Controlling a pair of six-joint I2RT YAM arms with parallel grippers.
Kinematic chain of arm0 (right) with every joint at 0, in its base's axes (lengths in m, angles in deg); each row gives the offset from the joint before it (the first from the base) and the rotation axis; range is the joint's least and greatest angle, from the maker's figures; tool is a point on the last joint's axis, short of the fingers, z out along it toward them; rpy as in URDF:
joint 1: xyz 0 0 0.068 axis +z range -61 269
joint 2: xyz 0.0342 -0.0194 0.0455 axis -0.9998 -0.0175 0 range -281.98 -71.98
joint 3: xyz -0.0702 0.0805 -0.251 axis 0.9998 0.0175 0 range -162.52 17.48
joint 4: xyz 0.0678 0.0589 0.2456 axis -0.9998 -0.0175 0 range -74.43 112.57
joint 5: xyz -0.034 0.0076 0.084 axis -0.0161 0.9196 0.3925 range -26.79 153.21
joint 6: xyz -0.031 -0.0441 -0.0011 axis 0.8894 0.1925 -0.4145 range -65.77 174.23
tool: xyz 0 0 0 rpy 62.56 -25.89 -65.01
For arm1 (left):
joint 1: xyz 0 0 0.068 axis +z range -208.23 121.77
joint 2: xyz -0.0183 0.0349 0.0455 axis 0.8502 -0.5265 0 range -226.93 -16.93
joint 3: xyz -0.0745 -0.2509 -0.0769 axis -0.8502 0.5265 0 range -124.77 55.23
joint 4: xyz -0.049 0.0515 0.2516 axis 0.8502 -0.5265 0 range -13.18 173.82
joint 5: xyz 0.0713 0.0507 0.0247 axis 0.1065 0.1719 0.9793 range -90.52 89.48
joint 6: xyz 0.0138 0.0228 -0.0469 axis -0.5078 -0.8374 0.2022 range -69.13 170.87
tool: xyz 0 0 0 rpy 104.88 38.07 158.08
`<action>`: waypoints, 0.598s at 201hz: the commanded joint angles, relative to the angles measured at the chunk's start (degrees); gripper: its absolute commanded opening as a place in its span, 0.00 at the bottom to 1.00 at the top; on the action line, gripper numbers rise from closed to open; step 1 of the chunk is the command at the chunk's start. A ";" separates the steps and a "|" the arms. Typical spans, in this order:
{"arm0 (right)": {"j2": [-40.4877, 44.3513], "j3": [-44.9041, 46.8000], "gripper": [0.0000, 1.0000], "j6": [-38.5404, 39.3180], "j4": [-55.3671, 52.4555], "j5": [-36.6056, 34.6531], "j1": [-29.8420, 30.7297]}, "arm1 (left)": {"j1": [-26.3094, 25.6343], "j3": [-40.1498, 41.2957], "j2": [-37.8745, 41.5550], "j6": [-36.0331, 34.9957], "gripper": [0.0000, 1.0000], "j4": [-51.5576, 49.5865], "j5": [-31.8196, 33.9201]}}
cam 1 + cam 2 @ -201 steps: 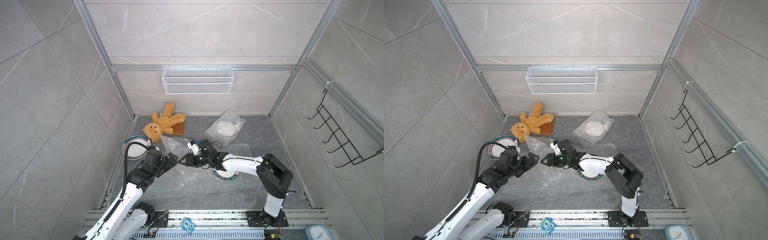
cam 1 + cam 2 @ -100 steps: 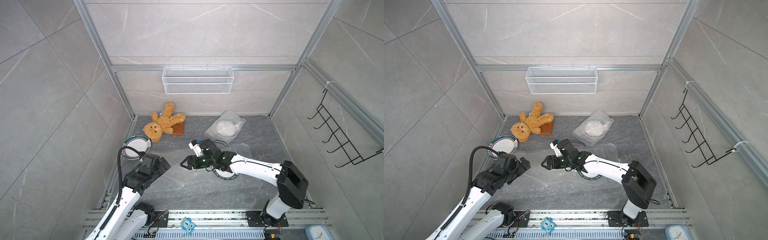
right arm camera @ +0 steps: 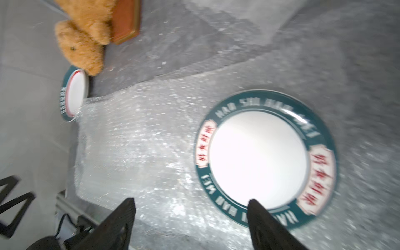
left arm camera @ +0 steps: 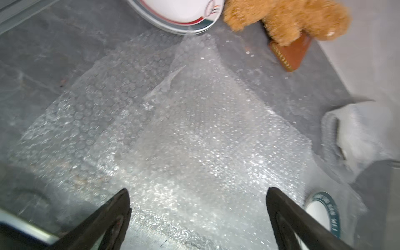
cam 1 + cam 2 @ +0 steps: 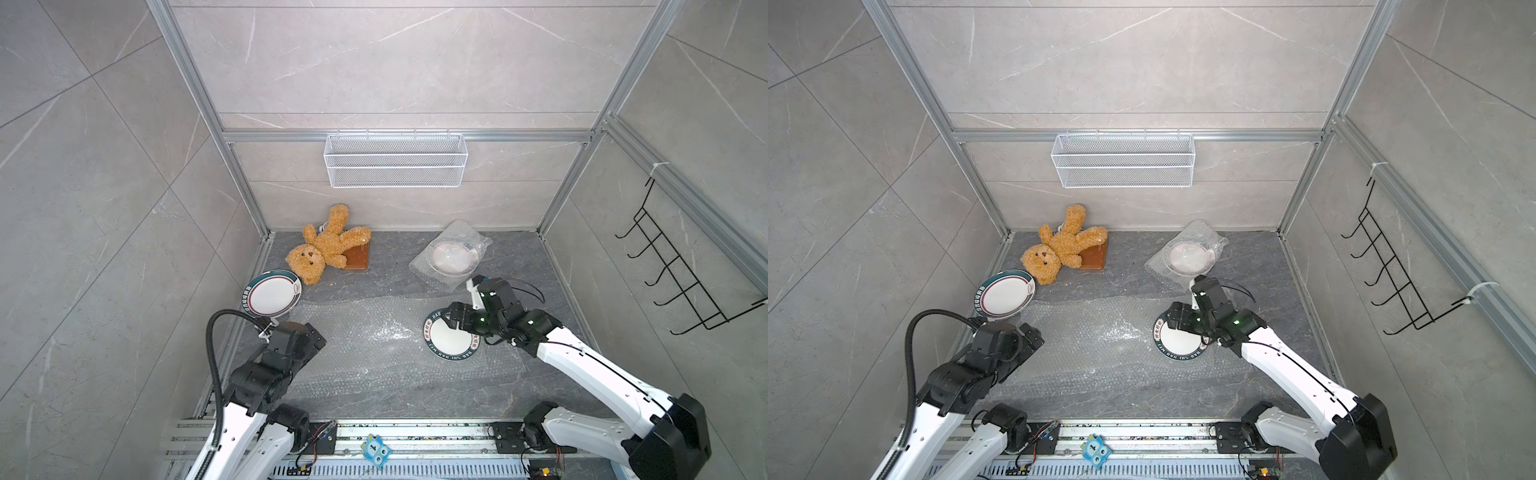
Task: Unpack dinner plates from bubble wrap
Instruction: Unwrap the bubble wrap.
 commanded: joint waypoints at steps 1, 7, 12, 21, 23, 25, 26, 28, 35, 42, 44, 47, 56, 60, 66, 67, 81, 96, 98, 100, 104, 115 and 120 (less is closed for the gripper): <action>2.73 3.24 0.80 -0.04 -6.12 -2.05 -4.45 | 0.16 -3.03 -1.60 -7.24 0.97 11.79 -11.96; 2.37 3.84 0.78 -0.38 -6.31 -1.56 -6.01 | 0.18 -3.47 -3.36 -7.89 0.95 13.74 -15.62; 1.94 4.31 0.76 -0.66 -6.36 -1.03 -7.40 | 0.16 -3.70 -5.32 -8.05 0.94 15.33 -18.04; 0.73 5.21 0.73 -1.17 -6.25 -0.65 -9.65 | -0.14 -3.31 -8.43 -7.90 0.93 18.99 -23.03; 0.45 5.42 0.73 -1.23 -6.24 -0.63 -10.12 | -0.22 -3.09 -9.04 -7.82 0.93 20.14 -24.22; 0.12 5.65 0.72 -1.36 -6.24 -0.63 -10.67 | -0.31 -2.75 -9.76 -7.64 0.93 21.09 -25.24; -0.07 5.75 0.72 -1.48 -6.19 -0.68 -10.91 | -0.38 -2.59 -10.15 -7.51 0.93 21.76 -25.70; -0.34 5.97 0.71 -1.59 -6.20 -0.84 -11.40 | -0.48 -2.36 -10.70 -7.28 0.93 22.81 -26.93; -1.57 6.69 0.69 -2.09 -6.27 -1.32 -13.21 | -1.05 -1.25 -13.38 -6.44 0.93 26.23 -30.24; -2.45 7.78 0.66 -2.58 -5.78 -0.65 -15.13 | -2.37 -0.77 -15.94 -5.80 0.93 28.75 -32.17; -2.54 8.15 0.65 -2.62 -5.51 -0.28 -15.62 | -2.91 -0.72 -16.56 -5.69 0.93 29.30 -32.35; -2.66 8.74 0.64 -2.73 -4.92 0.41 -16.31 | -3.93 -0.69 -17.66 -5.91 0.93 29.96 -32.31; -2.25 10.75 0.61 -3.11 -3.16 2.58 -17.98 | -7.12 -1.06 -20.73 -6.65 0.94 31.18 -30.87; -1.87 11.62 0.60 -3.33 -2.36 3.33 -18.50 | -8.37 -1.33 -22.11 -6.77 0.94 31.29 -30.07; -1.40 12.73 0.59 -3.51 -1.54 4.29 -19.05 | -9.82 -1.67 -24.39 -6.77 0.94 31.54 -29.29; -1.27 12.89 0.59 -3.52 -1.51 4.37 -19.14 | -10.01 -1.66 -24.75 -6.73 0.94 31.69 -29.27; -0.95 14.38 0.56 -3.22 -1.14 5.41 -19.80 | -11.27 -1.18 -29.58 -5.25 0.94 34.01 -30.28; -1.53 15.81 0.51 -2.47 -0.70 6.62 -20.28 | -11.42 0.29 -33.70 -3.45 0.93 37.14 -31.17; -1.74 15.96 0.51 -2.30 -0.63 6.70 -20.36 | -11.43 0.49 -34.14 -3.30 0.93 37.42 -31.17; -1.84 16.15 0.50 -2.20 -0.57 6.77 -20.37 | -11.44 0.65 -34.60 -3.15 0.93 37.76 -31.13; -2.08 16.49 0.49 -1.99 -0.53 6.73 -20.50 | -11.41 1.00 -35.40 -2.82 0.93 38.39 -31.12; -3.00 17.55 0.47 -1.52 0.79 7.60 -20.81 | -11.41 1.73 -37.39 -2.37 0.93 39.42 -30.45; -3.31 18.13 0.46 -1.36 1.74 8.60 -20.83 | -11.42 1.87 -38.29 -2.28 0.93 39.70 -30.23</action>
